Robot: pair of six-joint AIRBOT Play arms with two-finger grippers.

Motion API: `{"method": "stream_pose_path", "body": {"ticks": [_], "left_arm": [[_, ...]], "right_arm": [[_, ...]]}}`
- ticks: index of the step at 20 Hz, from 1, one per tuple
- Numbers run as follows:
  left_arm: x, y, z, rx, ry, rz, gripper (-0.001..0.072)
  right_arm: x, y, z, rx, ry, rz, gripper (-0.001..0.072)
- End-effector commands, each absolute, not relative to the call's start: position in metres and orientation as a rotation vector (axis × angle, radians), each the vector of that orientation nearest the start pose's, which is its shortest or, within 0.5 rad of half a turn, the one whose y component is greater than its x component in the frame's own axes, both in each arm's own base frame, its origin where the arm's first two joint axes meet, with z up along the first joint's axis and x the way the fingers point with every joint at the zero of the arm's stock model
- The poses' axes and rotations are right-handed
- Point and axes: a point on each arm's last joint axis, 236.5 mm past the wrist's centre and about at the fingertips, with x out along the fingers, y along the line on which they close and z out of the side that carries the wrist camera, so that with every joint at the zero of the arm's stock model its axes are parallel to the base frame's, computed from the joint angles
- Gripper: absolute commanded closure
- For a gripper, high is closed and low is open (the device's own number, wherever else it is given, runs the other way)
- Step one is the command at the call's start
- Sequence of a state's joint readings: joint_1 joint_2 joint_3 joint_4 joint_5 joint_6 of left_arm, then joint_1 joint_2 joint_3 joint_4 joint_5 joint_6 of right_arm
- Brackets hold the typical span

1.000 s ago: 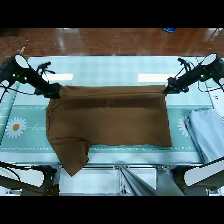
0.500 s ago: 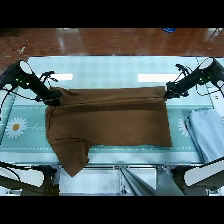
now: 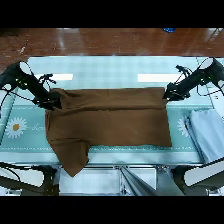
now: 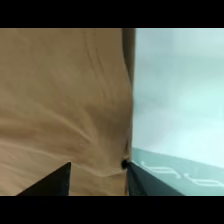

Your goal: Fold the shirts.

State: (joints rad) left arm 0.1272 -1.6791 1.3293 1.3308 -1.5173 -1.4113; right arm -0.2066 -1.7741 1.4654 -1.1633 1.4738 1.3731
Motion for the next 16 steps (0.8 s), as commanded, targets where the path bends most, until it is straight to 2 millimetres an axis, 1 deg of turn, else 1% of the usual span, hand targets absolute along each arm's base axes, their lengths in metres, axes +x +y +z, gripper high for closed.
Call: {"method": "stream_pose_path", "body": {"ticks": [1,2,4,5,6,7,9,10,11,12,13,14,15,16], "left_arm": [[0.327,-0.003,-0.065,-0.301,1.828,-0.156,0.0196],[0.322,0.005,-0.056,-0.321,1.803,-0.135,0.0196],[0.306,0.031,-0.044,-0.411,1.740,-0.036,0.0196],[0.292,0.042,-0.043,-0.485,1.711,0.021,0.0196],[0.274,0.044,-0.045,-0.562,1.684,0.051,0.0195],[0.255,0.043,-0.050,-0.620,1.670,0.076,0.0196],[0.215,0.038,-0.067,-0.705,1.671,0.132,0.0196],[0.197,0.034,-0.075,-0.743,1.686,0.148,0.0196],[0.184,0.029,-0.081,-0.766,1.706,0.148,0.0196],[0.174,0.021,-0.086,-0.785,1.726,0.134,0.0196],[0.171,0.013,-0.090,-0.807,1.730,0.116,0.0196],[0.174,0.005,-0.092,-0.829,1.713,0.080,0.0196],[0.172,0.001,-0.094,-0.831,1.714,0.055,0.0196],[0.166,0.000,-0.097,-0.827,1.733,0.061,0.0196]], "right_arm": [[0.386,-0.011,-0.067,0.355,1.656,0.180,0.0296],[0.383,-0.017,-0.063,0.360,1.622,0.159,0.0296],[0.376,-0.022,-0.055,0.414,1.524,0.119,0.0296],[0.374,-0.013,-0.049,0.471,1.450,0.141,0.0296],[0.374,0.004,-0.040,0.543,1.369,0.205,0.0296],[0.373,0.024,-0.030,0.619,1.287,0.269,0.0296],[0.364,0.051,-0.017,0.685,1.200,0.353,0.0296],[0.359,0.058,-0.015,0.695,1.181,0.366,0.0296],[0.355,0.060,-0.015,0.697,1.165,0.362,0.0296],[0.353,0.060,-0.014,0.697,1.154,0.353,0.0296],[0.353,0.059,-0.013,0.692,1.146,0.349,0.0296],[0.354,0.060,-0.010,0.704,1.137,0.352,0.0296],[0.356,0.062,-0.008,0.721,1.127,0.356,0.0296],[0.358,0.063,-0.005,0.734,1.119,0.359,0.0296]]}}
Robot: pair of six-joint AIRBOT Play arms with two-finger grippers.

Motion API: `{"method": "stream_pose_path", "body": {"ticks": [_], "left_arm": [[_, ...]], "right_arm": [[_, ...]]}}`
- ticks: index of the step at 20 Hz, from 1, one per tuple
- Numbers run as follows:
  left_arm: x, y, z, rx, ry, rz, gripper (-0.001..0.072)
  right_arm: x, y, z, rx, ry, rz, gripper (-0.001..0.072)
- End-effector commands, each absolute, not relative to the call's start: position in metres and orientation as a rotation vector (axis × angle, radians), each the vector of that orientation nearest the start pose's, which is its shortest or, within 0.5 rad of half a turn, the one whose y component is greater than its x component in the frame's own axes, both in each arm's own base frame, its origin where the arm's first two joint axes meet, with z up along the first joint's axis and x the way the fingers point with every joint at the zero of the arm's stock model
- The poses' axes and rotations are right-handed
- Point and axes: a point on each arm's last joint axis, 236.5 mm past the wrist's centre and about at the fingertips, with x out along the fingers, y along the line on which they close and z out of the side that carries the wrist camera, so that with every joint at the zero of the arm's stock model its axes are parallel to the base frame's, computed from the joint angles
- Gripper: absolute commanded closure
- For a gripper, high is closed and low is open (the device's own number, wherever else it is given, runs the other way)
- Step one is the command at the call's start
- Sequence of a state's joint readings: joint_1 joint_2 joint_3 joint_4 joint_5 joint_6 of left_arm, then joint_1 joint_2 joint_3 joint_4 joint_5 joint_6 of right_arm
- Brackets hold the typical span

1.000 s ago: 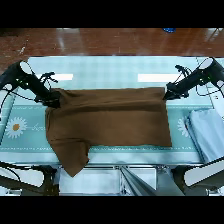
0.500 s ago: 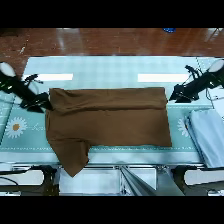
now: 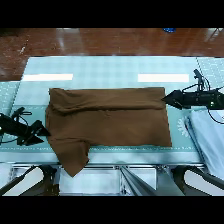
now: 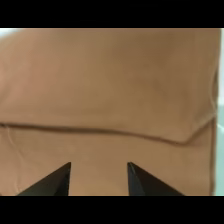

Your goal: Fold the shirts.

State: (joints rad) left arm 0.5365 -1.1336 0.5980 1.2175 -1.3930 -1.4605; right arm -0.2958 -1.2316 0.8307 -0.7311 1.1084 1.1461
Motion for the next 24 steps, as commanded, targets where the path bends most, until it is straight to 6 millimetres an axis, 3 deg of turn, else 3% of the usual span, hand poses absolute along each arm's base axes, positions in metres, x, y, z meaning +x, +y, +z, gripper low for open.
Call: {"method": "stream_pose_path", "body": {"ticks": [1,3,6,10,14,15,16,18,20,22,24], "left_arm": [[0.160,0.002,-0.099,-0.813,1.753,0.069,0.0196],[0.158,0.004,-0.101,-0.811,1.763,0.084,0.0196],[0.162,-0.011,-0.099,-0.874,1.749,0.051,0.0196],[0.142,-0.034,-0.118,-0.827,1.811,0.021,0.0197],[0.154,-0.060,-0.114,-0.832,1.788,-0.056,0.0225],[0.158,-0.066,-0.110,-0.835,1.777,-0.100,0.0420],[0.161,-0.072,-0.105,-0.848,1.766,-0.139,0.0693],[0.163,-0.075,-0.099,-0.845,1.759,-0.177,0.0688],[0.167,-0.074,-0.095,-0.838,1.748,-0.181,0.0688],[0.174,-0.071,-0.090,-0.827,1.730,-0.189,0.0688],[0.183,-0.068,-0.085,-0.819,1.705,-0.188,0.0688]], "right_arm": [[0.358,0.064,-0.005,0.738,1.118,0.361,0.0296],[0.358,0.064,-0.005,0.739,1.119,0.363,0.0296],[0.363,0.064,-0.001,0.770,1.100,0.349,0.0296],[0.385,0.070,0.022,0.907,0.995,0.355,0.0297],[0.386,0.058,0.026,0.948,0.977,0.335,0.0297],[0.384,0.045,0.026,0.972,0.973,0.317,0.0297],[0.379,0.029,0.025,0.993,0.976,0.295,0.0297],[0.349,-0.003,0.007,0.993,1.076,0.220,0.0298],[0.286,-0.029,-0.029,0.922,1.339,0.100,0.0301],[0.220,-0.041,-0.055,0.824,1.601,-0.007,0.0301],[0.184,-0.033,-0.067,0.808,1.700,-0.039,0.0302]]}}
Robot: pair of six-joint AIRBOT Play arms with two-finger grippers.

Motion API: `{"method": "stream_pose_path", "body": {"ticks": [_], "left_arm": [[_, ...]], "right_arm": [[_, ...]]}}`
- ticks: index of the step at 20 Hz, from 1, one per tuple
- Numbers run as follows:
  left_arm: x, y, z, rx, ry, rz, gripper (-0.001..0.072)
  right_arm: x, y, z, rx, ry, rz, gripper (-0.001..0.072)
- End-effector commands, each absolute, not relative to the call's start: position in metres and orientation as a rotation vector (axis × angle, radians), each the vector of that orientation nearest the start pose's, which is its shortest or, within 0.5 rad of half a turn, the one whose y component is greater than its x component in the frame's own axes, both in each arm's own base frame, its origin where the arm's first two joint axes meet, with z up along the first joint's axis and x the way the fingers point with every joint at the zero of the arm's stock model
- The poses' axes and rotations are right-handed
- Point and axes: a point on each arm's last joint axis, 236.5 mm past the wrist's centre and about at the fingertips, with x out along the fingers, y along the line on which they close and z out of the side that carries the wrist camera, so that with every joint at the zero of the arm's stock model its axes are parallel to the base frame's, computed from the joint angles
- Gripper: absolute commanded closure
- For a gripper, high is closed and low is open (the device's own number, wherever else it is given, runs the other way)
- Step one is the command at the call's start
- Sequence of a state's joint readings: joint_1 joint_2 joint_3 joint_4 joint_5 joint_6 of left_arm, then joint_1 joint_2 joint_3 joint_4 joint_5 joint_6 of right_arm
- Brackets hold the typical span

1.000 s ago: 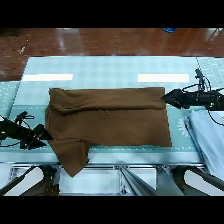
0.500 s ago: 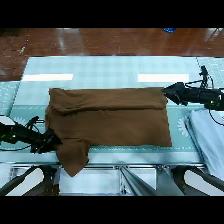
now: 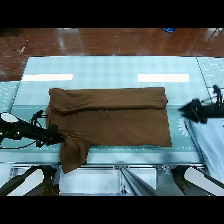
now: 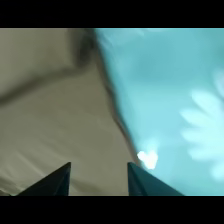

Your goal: Fold the shirts.

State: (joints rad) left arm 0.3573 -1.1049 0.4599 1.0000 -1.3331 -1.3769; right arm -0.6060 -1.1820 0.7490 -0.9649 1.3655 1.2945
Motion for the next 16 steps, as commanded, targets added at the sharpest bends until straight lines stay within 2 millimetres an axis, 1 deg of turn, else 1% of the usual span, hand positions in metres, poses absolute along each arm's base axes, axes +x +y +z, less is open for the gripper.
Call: {"method": "stream_pose_path", "body": {"ticks": [1,3,4,6,8,9,11,14,16], "left_arm": [[0.185,-0.068,-0.084,-0.818,1.699,-0.189,0.0688],[0.185,-0.068,-0.084,-0.817,1.699,-0.189,0.0688],[0.185,-0.068,-0.083,-0.817,1.699,-0.189,0.0688],[0.185,-0.068,-0.083,-0.817,1.699,-0.190,0.0688],[0.185,-0.068,-0.083,-0.817,1.699,-0.190,0.0688],[0.185,-0.068,-0.083,-0.817,1.699,-0.190,0.0688],[0.184,-0.069,-0.083,-0.818,1.703,-0.193,0.0688],[0.184,-0.069,-0.083,-0.818,1.704,-0.194,0.0688],[0.184,-0.069,-0.083,-0.818,1.705,-0.195,0.0688]], "right_arm": [[0.182,-0.023,-0.070,0.843,1.680,-0.038,0.0302],[0.178,0.002,-0.075,0.921,1.653,0.009,0.0302],[0.172,0.011,-0.079,0.930,1.673,0.025,0.0302],[0.162,0.021,-0.087,0.888,1.721,0.045,0.0301],[0.155,0.022,-0.091,0.845,1.756,0.031,0.0301],[0.154,0.019,-0.094,0.828,1.765,0.011,0.0302],[0.154,0.021,-0.099,0.807,1.779,0.015,0.0302],[0.161,0.027,-0.110,0.786,1.788,0.019,0.0302],[0.170,0.037,-0.118,0.783,1.781,0.035,0.0302]]}}
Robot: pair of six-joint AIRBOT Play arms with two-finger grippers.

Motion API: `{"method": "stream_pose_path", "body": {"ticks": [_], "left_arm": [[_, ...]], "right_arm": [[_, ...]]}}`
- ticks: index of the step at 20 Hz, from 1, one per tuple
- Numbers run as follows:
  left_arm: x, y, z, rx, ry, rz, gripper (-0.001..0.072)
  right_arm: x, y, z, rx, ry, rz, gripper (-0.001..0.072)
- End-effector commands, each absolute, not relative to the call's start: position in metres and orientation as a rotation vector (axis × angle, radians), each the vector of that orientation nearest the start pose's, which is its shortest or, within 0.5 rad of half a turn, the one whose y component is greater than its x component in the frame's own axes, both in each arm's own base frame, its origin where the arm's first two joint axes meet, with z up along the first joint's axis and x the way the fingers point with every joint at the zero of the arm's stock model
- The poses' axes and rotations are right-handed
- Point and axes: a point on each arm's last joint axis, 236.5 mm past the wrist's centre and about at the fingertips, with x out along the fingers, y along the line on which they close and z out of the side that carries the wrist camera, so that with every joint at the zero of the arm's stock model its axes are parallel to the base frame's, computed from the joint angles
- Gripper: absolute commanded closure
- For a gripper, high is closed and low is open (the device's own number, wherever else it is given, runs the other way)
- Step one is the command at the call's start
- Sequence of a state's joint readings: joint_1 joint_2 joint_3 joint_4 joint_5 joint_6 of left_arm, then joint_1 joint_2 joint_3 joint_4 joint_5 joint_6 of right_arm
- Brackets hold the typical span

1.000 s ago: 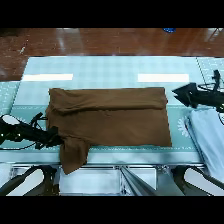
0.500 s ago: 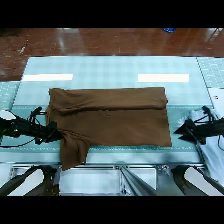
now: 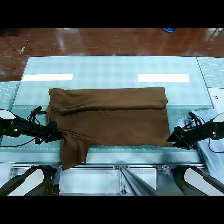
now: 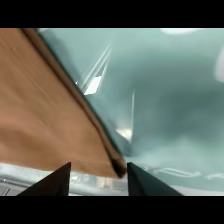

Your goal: Fold the shirts.

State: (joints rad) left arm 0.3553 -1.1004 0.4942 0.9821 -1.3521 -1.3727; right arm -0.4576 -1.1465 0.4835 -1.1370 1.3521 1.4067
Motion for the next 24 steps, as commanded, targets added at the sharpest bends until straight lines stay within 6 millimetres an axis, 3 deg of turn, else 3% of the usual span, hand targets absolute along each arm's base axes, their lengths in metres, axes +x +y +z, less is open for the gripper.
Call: {"method": "stream_pose_path", "body": {"ticks": [1,2,4,5,7,9,14,17,19,24], "left_arm": [[0.184,-0.069,-0.083,-0.818,1.704,-0.195,0.0688],[0.184,-0.070,-0.082,-0.817,1.700,-0.208,0.0688],[0.186,-0.073,-0.079,-0.823,1.691,-0.234,0.0688],[0.187,-0.073,-0.079,-0.822,1.689,-0.234,0.0688],[0.195,-0.074,-0.071,-0.814,1.663,-0.269,0.0688],[0.219,-0.075,-0.052,-0.763,1.565,-0.369,0.0688],[0.301,-0.053,-0.003,-0.747,1.332,-0.346,0.0689],[0.345,-0.060,0.021,-0.826,1.243,-0.414,0.0689],[0.368,-0.059,0.017,-0.824,1.240,-0.420,0.0688],[0.409,-0.059,-0.018,-0.862,1.323,-0.422,0.0689]], "right_arm": [[0.178,0.045,-0.120,0.801,1.763,0.054,0.0303],[0.189,0.055,-0.120,0.823,1.727,0.089,0.0333],[0.211,0.068,-0.106,0.857,1.641,0.194,0.0652],[0.217,0.073,-0.097,0.851,1.620,0.253,0.0686],[0.223,0.071,-0.082,0.810,1.625,0.309,0.0686],[0.235,0.063,-0.071,0.765,1.602,0.319,0.0686],[0.299,0.046,-0.034,0.722,1.443,0.318,0.0686],[0.340,0.049,-0.017,0.784,1.356,0.364,0.0686],[0.363,0.046,-0.014,0.812,1.321,0.369,0.0686],[0.411,0.036,-0.013,0.860,1.245,0.362,0.0686]]}}
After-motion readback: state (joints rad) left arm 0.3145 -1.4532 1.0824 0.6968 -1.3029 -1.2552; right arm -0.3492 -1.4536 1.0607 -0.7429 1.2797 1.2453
